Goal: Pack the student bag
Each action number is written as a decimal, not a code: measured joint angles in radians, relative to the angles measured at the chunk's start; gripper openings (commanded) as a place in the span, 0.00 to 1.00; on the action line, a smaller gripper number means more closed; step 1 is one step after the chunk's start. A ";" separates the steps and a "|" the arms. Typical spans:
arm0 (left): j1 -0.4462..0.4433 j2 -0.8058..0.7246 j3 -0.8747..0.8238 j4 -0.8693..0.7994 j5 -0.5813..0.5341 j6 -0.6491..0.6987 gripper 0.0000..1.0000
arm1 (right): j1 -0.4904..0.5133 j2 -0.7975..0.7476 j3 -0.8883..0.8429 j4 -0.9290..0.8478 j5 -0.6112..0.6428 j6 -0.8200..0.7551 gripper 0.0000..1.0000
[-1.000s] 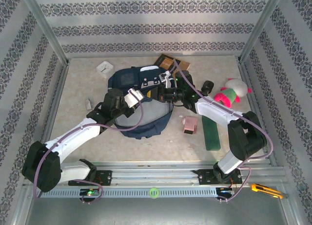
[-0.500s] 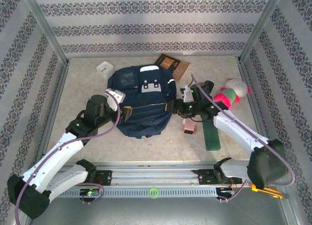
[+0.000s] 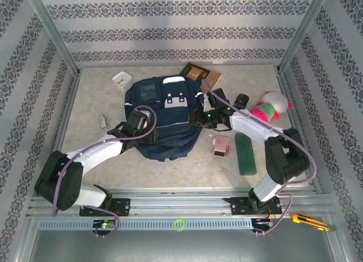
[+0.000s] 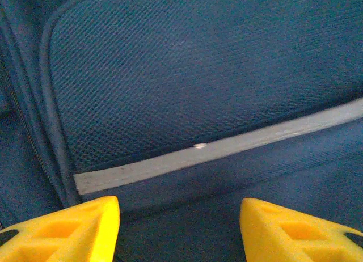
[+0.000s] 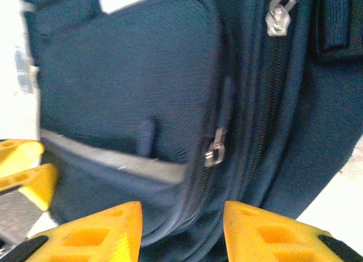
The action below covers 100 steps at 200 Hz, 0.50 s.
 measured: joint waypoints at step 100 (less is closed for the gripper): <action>0.045 -0.242 -0.079 0.035 -0.037 -0.043 0.63 | -0.027 -0.100 0.016 -0.099 0.054 -0.080 0.65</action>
